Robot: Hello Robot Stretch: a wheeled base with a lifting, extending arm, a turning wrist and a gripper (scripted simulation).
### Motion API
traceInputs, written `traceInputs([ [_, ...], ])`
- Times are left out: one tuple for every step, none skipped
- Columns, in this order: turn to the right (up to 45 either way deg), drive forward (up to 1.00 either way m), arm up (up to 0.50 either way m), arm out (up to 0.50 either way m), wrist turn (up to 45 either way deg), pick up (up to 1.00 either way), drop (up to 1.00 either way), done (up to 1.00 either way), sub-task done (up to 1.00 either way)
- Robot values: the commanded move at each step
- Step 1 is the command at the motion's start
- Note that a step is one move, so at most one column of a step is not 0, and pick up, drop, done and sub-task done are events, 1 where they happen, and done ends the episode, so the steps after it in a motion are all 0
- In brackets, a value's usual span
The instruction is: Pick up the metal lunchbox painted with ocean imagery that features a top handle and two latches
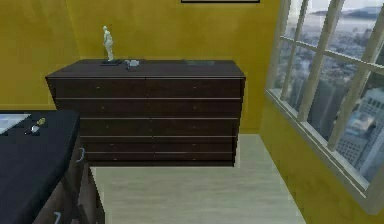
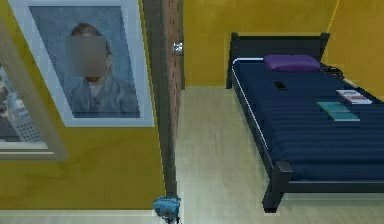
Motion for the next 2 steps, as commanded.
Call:
traceInputs([
  [0.0, 0.0, 0.1, 0.0, 0.0, 0.0, 0.0, 0.0, 0.0],
  [0.0, 0.0, 0.0, 0.0, 0.0, 0.0, 0.0, 1.0, 0.0],
])
